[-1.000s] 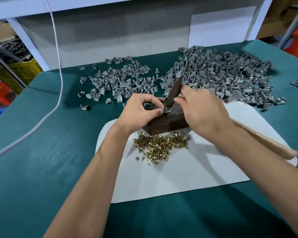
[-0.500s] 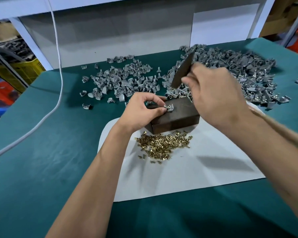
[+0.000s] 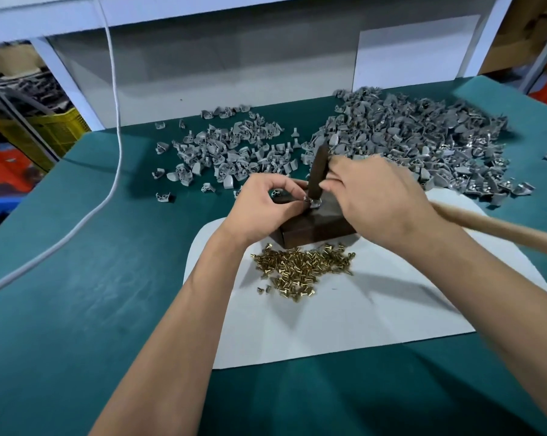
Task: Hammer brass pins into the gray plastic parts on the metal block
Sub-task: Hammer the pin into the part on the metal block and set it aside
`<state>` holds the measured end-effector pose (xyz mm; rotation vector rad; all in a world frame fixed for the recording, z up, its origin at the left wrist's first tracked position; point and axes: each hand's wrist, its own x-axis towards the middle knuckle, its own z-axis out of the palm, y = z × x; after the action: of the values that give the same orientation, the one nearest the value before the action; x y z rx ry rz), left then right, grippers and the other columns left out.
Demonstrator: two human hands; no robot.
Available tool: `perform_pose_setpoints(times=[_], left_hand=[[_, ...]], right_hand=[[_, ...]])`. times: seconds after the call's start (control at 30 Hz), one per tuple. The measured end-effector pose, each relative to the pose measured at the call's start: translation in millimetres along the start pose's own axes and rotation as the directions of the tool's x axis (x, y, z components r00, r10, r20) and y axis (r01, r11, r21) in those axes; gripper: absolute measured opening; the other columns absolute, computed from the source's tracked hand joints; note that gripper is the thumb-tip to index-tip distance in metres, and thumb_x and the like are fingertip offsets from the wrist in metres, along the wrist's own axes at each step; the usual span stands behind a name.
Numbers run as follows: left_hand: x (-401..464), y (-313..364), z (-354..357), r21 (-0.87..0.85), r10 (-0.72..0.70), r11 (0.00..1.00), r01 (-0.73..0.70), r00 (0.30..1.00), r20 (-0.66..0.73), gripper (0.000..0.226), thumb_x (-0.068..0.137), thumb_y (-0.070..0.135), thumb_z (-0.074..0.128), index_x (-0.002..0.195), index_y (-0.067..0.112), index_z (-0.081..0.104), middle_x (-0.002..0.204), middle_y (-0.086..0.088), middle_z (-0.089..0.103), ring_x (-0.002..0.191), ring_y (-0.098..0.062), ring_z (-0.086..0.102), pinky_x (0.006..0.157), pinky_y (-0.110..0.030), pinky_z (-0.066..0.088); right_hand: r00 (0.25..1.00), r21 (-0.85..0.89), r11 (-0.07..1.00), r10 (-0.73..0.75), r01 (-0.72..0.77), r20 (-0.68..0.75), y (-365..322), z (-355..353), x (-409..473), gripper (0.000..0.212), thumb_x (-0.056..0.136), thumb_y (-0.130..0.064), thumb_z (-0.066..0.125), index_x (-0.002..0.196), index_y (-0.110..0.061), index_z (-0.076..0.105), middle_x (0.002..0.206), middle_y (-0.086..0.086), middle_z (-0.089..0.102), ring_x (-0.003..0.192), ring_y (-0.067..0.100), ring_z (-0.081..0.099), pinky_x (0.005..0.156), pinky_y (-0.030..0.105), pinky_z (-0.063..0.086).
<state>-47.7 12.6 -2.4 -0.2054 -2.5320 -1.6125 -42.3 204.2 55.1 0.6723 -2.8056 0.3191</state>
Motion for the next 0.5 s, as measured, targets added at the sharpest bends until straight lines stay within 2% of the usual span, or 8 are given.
perform_pose_setpoints(times=[0.1, 0.17, 0.27, 0.33, 0.4, 0.47, 0.5], left_hand=[[0.4, 1.6, 0.4, 0.004, -0.019, 1.000, 0.019, 1.000, -0.006, 0.005, 0.084, 0.001, 0.080, 0.083, 0.004, 0.077, 0.110, 0.006, 0.075, 0.103, -0.005, 0.070, 0.093, -0.032, 0.059], [-0.4, 2.4, 1.6, -0.006, -0.045, 0.999, 0.045, 0.999, -0.010, 0.007, 0.085, 0.006, 0.080, 0.080, 0.010, 0.077, 0.117, 0.004, 0.074, 0.112, -0.009, 0.067, 0.099, -0.042, 0.056], [-2.3, 4.7, 4.4, -0.071, -0.072, 0.995, 0.070, 0.997, -0.026, 0.016, 0.088, 0.010, 0.076, 0.075, 0.019, 0.078, 0.124, 0.008, 0.072, 0.118, -0.008, 0.065, 0.106, -0.047, 0.051], [-2.3, 6.2, 5.4, -0.087, -0.068, 0.994, 0.065, 0.997, -0.033, 0.017, 0.088, 0.011, 0.076, 0.074, 0.021, 0.078, 0.126, 0.011, 0.071, 0.120, -0.008, 0.064, 0.109, -0.048, 0.047], [-1.6, 6.9, 6.4, -0.089, -0.061, 0.994, 0.057, 0.998, -0.034, 0.016, 0.087, 0.011, 0.077, 0.074, 0.020, 0.079, 0.128, 0.012, 0.070, 0.121, -0.008, 0.063, 0.111, -0.050, 0.045], [-1.7, 7.4, 7.4, -0.097, -0.060, 0.994, 0.057, 0.998, -0.029, 0.016, 0.087, 0.011, 0.077, 0.075, 0.021, 0.079, 0.130, 0.013, 0.069, 0.123, -0.009, 0.062, 0.112, -0.050, 0.043], [-1.9, 7.9, 8.2, -0.097, -0.056, 0.994, 0.053, 0.998, -0.024, 0.017, 0.087, 0.011, 0.077, 0.074, 0.022, 0.079, 0.130, 0.013, 0.068, 0.124, -0.009, 0.061, 0.113, -0.050, 0.043]], right_hand=[[0.999, 0.026, 0.999, -0.018, 0.018, -0.036, 12.7, -3.5, -0.2, 0.024, 0.104, -0.045, 0.049, 0.117, -0.029, 0.062, 0.098, 0.002, 0.073, 0.090, 0.031, 0.067, 0.077, 0.040, 0.054], [0.999, 0.151, 0.988, 0.032, -0.030, -0.007, 30.0, -7.3, -4.8, 0.021, 0.099, -0.045, 0.060, 0.109, -0.029, 0.067, 0.092, -0.003, 0.071, 0.085, 0.024, 0.065, 0.076, 0.037, 0.053], [0.993, 0.295, 0.953, 0.033, -0.065, 0.111, 64.5, -18.4, -14.7, 0.011, 0.087, -0.038, 0.076, 0.090, -0.028, 0.072, 0.078, -0.012, 0.069, 0.073, 0.003, 0.059, 0.066, 0.025, 0.045], [0.988, 0.269, 0.960, 0.035, -0.074, 0.148, 83.0, -22.9, -23.2, 0.014, 0.076, -0.030, 0.085, 0.076, -0.030, 0.071, 0.073, -0.021, 0.068, 0.069, -0.001, 0.061, 0.061, 0.019, 0.044], [0.983, 0.191, 0.974, 0.088, -0.119, 0.164, 95.8, -18.7, -30.2, 0.022, 0.070, -0.021, 0.087, 0.071, -0.031, 0.068, 0.068, -0.021, 0.067, 0.067, 0.001, 0.062, 0.064, 0.026, 0.050], [0.973, 0.121, 0.981, 0.129, -0.154, 0.191, 101.7, -12.0, -33.9, 0.022, 0.070, -0.020, 0.086, 0.070, -0.030, 0.067, 0.067, -0.016, 0.066, 0.069, 0.009, 0.063, 0.069, 0.037, 0.055], [0.966, 0.111, 0.981, 0.133, -0.160, 0.221, 103.4, -9.4, -34.4, 0.021, 0.072, -0.021, 0.087, 0.070, -0.030, 0.068, 0.070, -0.014, 0.067, 0.071, 0.012, 0.064, 0.069, 0.038, 0.055]])
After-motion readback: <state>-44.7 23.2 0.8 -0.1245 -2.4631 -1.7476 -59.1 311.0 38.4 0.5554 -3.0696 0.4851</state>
